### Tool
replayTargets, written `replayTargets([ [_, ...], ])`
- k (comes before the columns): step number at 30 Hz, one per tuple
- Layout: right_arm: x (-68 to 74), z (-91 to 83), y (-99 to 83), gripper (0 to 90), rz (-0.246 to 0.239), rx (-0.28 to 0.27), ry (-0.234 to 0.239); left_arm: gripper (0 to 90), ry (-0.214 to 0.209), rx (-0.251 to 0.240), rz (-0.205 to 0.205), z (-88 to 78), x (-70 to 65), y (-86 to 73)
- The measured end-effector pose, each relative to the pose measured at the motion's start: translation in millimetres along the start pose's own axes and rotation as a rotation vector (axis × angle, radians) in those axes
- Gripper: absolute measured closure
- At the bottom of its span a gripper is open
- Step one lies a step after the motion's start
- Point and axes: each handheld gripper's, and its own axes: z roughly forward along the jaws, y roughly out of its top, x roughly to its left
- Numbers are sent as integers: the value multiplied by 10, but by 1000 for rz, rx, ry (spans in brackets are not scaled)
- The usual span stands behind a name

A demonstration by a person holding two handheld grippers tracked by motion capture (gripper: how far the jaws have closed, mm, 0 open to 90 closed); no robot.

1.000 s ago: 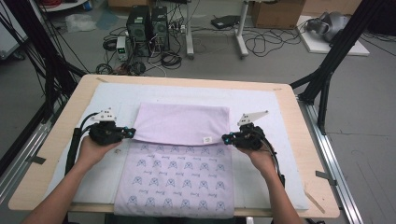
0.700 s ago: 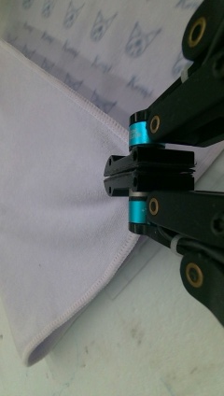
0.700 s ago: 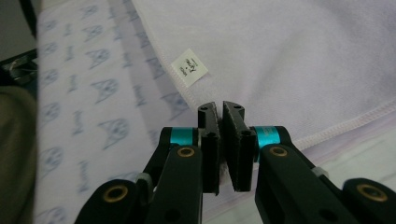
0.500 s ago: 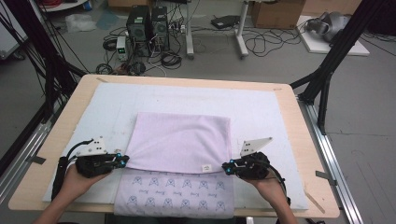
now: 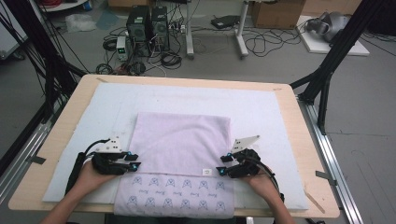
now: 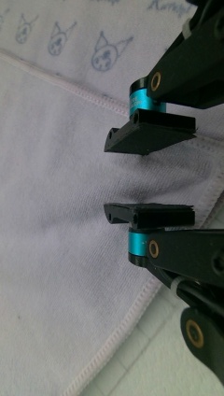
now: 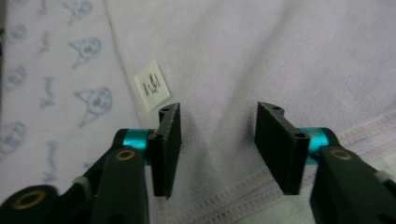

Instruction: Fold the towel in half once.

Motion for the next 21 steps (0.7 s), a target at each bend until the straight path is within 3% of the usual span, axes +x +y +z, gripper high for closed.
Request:
replayTargets([
  [2,30,6,-13,636,-28,-9,-27,747,-1,7,9,0,-3,10],
  [4,18,0,-9,740,-22,-7,-10,827,-6,7,3,10,1,14],
  [8,-3,-21,27,852,-25,3,8,871,-7,-1,-20,1,19,36],
  [15,19,-240,108,869,-30,-64,22,873,3,-69,-7,-260,-53,146],
  [18,118,-342,98,871,-42,-79,44,874,-2,-94,10,-384,-167,129],
  [21,247,-395,30,869,-51,-82,86,872,-35,-99,22,-442,-300,42],
])
